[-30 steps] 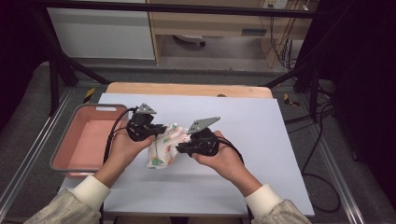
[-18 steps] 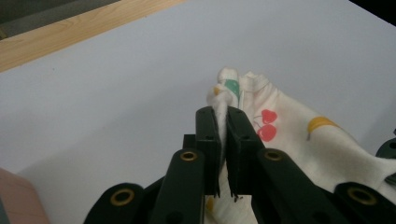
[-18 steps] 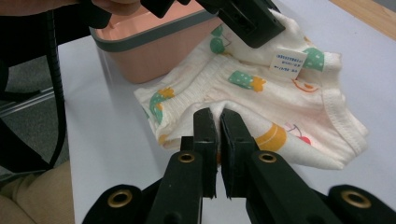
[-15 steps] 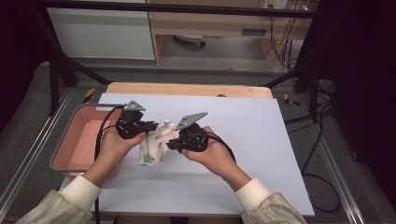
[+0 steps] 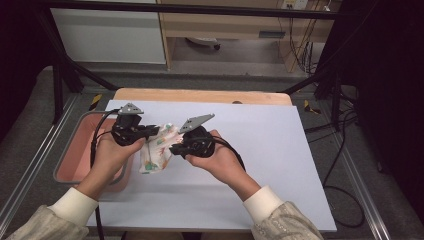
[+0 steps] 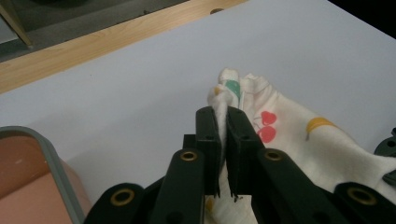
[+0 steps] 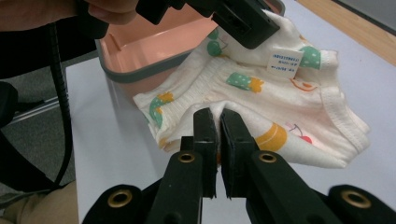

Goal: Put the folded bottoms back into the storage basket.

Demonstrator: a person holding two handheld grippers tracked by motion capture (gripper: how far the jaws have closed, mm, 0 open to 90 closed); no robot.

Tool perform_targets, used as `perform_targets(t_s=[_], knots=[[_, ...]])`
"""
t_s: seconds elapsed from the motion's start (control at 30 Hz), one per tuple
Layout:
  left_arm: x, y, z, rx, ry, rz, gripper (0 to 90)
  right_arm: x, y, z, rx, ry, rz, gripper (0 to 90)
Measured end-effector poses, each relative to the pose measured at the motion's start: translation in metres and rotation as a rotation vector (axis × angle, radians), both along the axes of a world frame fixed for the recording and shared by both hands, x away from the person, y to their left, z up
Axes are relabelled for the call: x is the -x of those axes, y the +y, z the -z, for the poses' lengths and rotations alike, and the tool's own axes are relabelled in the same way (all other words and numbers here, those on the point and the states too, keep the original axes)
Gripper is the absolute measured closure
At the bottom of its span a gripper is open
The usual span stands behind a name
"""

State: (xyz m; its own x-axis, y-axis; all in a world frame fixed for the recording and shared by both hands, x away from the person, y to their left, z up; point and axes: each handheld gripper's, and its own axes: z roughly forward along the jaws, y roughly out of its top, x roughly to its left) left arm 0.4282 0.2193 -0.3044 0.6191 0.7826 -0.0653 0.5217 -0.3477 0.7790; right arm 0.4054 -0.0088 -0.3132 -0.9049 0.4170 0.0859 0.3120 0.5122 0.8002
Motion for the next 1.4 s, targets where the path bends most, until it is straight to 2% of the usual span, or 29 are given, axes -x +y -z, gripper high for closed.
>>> perform_targets(t_s=[0.37, 0.77, 0.97, 1.1, 1.4], knots=[[-0.002, 0.016, -0.011, 0.028, -0.01, -0.036, 85.3, -0.007, 0.01, -0.011, -0.024, -0.022, 0.008, 86.4], [-0.004, 0.032, -0.024, 0.039, -0.03, -0.068, 85.4, -0.016, 0.026, -0.022, -0.046, -0.041, 0.008, 86.4], [-0.005, 0.042, -0.029, 0.045, -0.038, -0.087, 85.3, -0.024, 0.033, -0.024, -0.087, -0.013, 0.011, 86.4], [-0.006, 0.049, -0.032, 0.047, -0.045, -0.101, 85.3, -0.03, 0.036, -0.026, -0.109, -0.01, 0.022, 86.4], [-0.007, 0.062, -0.034, 0.046, -0.049, -0.125, 85.3, -0.035, 0.052, -0.029, -0.124, -0.023, 0.022, 86.4]])
